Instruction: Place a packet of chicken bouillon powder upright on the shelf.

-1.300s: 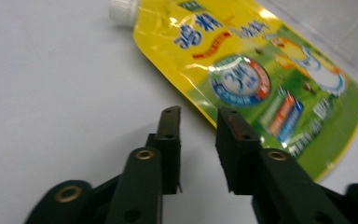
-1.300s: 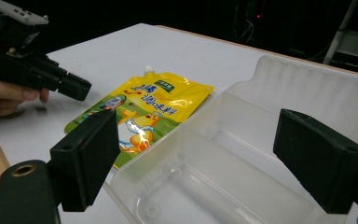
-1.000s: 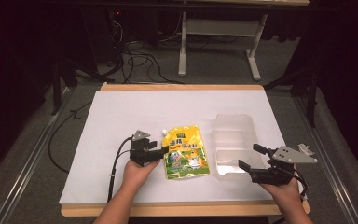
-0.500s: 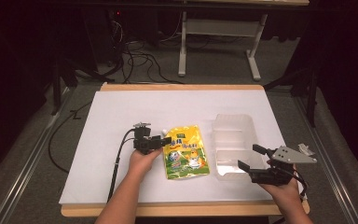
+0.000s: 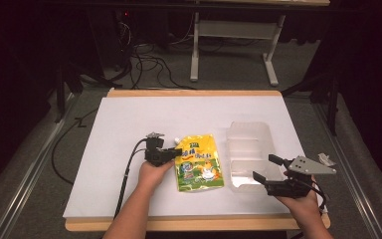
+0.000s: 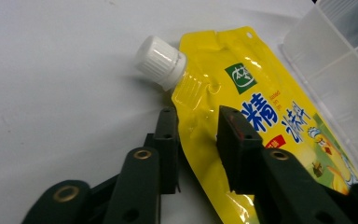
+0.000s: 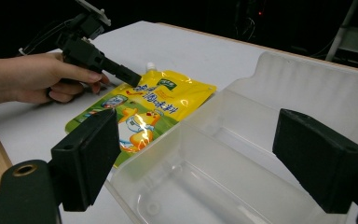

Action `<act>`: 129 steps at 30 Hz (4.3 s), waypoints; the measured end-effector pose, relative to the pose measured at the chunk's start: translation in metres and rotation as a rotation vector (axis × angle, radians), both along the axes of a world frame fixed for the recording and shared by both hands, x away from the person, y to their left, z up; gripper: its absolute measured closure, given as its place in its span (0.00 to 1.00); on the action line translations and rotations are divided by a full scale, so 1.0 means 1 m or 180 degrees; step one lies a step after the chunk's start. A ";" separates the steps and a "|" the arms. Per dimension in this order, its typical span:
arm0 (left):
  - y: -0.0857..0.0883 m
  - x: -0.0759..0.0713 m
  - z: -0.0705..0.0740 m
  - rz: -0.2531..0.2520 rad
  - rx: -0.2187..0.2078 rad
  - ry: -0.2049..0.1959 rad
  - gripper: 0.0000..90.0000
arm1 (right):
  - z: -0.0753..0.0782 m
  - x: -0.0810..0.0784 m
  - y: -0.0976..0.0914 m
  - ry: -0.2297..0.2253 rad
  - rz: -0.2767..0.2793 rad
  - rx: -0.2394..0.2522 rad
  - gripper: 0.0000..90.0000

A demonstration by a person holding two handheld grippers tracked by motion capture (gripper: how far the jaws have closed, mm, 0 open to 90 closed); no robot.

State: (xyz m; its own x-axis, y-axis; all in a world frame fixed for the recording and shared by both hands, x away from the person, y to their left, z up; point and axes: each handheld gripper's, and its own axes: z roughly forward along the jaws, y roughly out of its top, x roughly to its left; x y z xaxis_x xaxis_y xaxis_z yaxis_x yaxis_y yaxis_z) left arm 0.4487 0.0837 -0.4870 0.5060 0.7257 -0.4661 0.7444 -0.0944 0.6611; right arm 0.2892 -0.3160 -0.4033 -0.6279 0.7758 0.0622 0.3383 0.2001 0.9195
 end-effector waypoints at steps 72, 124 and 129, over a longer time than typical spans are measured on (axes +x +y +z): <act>0.000 -0.159 0.075 -0.0445 0.0086 -0.2255 1.00 | 0.028 0.022 0.060 0.0122 0.0344 0.0037 0.10; 0.020 -0.141 0.077 -0.0192 0.0097 -0.2187 1.00 | 0.032 0.015 0.109 -0.0027 0.1081 0.0161 1.00; 0.019 -0.140 0.074 -0.0216 0.0107 -0.2149 1.00 | 0.027 0.012 0.110 -0.0013 0.1090 0.0140 1.00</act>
